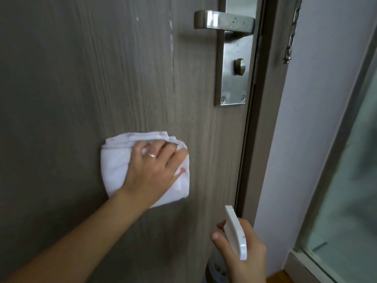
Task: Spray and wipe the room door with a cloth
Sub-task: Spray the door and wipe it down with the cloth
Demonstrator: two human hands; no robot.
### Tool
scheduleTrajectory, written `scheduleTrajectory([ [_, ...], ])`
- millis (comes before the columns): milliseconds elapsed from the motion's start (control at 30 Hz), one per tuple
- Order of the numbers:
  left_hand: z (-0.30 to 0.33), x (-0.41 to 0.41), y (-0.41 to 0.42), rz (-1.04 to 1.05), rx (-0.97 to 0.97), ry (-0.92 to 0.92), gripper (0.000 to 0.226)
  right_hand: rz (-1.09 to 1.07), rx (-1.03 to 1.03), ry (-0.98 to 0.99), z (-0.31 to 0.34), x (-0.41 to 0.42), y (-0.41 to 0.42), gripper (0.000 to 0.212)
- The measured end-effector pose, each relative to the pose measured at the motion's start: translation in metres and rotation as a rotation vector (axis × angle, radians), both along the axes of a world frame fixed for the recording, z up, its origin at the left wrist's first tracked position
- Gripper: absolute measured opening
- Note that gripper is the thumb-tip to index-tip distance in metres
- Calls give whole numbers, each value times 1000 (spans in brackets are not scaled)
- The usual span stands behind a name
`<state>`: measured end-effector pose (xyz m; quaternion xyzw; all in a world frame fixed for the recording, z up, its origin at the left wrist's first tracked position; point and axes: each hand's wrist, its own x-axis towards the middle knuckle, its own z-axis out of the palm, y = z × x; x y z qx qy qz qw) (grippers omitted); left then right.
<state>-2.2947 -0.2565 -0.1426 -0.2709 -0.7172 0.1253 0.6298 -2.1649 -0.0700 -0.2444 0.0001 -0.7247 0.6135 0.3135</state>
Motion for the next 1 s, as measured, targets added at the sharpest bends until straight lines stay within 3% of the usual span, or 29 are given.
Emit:
scheduleTrajectory([
  [100, 35, -3, 4, -10, 91, 28, 38, -30, -2, 19, 4, -3, 3, 47],
  [233, -9, -7, 16, -36, 64, 20, 29, -21, -16, 28, 6, -6, 2, 48],
  [300, -63, -5, 22, -49, -72, -68, 22, -31, -17, 25, 1, -5, 3, 50],
  [400, -147, 0, 26, -16, -358, -289, 30, -47, 14, 18, -9, 0, 6, 41],
  [500, -177, -1, 31, 17, -523, -374, 30, -24, 43, -12, -17, 7, 8, 41],
  [700, -150, -3, 41, 5, -543, -393, 33, -20, 62, -10, -10, 17, 13, 42],
  [900, -20, -18, 85, -51, -158, -135, 32, -46, 71, 33, 12, 23, 20, 42],
  [1000, 14, -25, 104, -88, -47, -130, 18, -77, 84, 54, 16, 23, 23, 46],
])
